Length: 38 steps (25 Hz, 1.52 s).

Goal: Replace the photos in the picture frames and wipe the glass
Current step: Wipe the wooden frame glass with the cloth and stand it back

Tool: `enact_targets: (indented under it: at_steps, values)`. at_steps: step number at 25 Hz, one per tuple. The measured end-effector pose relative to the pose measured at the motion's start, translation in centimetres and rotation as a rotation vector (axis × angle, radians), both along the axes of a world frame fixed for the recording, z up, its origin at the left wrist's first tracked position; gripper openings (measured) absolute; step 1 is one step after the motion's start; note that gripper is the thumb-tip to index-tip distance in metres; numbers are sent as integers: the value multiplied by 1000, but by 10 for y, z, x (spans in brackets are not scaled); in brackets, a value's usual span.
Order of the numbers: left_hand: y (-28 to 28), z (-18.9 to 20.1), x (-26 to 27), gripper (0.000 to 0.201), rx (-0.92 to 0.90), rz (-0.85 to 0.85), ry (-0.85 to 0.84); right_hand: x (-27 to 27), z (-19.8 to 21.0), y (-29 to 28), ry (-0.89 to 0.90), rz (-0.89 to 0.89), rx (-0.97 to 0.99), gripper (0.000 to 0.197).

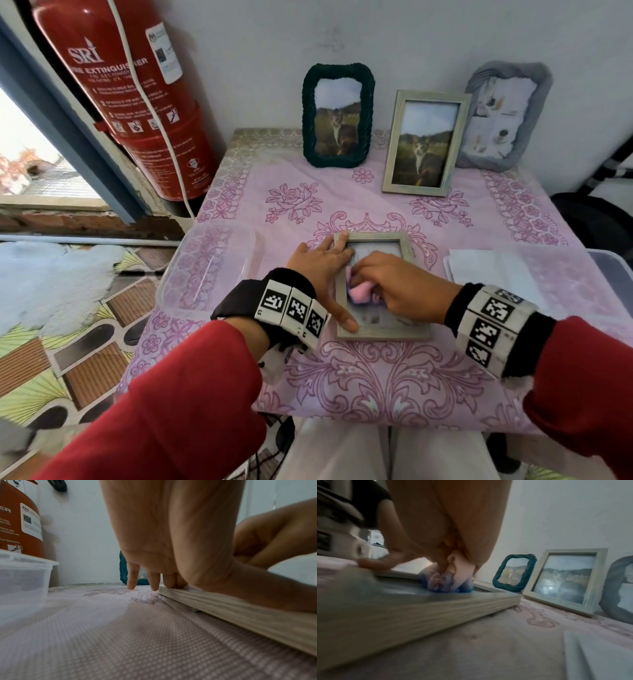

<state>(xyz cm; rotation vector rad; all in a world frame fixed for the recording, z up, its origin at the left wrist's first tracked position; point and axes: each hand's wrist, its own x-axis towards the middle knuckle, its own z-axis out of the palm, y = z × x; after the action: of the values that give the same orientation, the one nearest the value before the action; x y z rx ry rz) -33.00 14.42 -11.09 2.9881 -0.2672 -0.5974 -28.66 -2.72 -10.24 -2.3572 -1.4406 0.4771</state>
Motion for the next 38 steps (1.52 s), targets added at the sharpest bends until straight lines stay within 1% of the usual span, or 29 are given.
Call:
enact_targets:
  at_steps: [2,4,6,8,9,11,13,14,17,21,24,26,28,30,34,36,38]
  values:
    - [-1,1,-1,130,3,3,10,-15,0,-14,-32,69,-34,35]
    - [-1,4,0,129,11,-1,19,-22,2,-32,-65,89,-74,35]
    - [-2,5,1,129,16,-5,29,-18,5,-46,-164,81,-142,35]
    - [-2,6,0,128,16,-4,30,-8,6,-48,-267,50,-216,36]
    - [-2,7,0,128,13,-2,30,-2,6,-44,-288,29,-234,35]
    - [-3,7,0,128,5,-1,32,9,4,-33,-268,-8,-206,26]
    - [-3,7,0,128,-5,6,28,21,2,-21,-182,-58,-111,17]
    - [-3,7,0,128,-10,11,23,26,1,-16,-136,-93,-78,16]
    - [-3,5,1,128,-18,8,1,28,-1,-6,-70,-127,-55,19]
    - [-3,5,2,128,6,19,10,-3,-4,-5,3,-31,-49,30]
    - [-3,5,0,128,14,10,21,-19,-6,-24,-18,47,-43,29]
    - [-2,6,1,128,12,9,28,-13,0,-41,-23,51,-67,25]
    - [-1,4,1,129,-2,14,31,0,5,-49,-67,33,-129,27]
    - [-1,4,0,129,-15,12,23,13,6,-42,-102,8,-141,26]
    - [-2,3,2,130,-24,6,19,32,3,-14,-146,-53,-83,16]
    - [-3,3,2,129,-36,4,4,31,2,-4,-160,-36,-77,12]
    - [-3,3,3,126,-26,3,-8,18,-2,1,-150,3,-69,15]
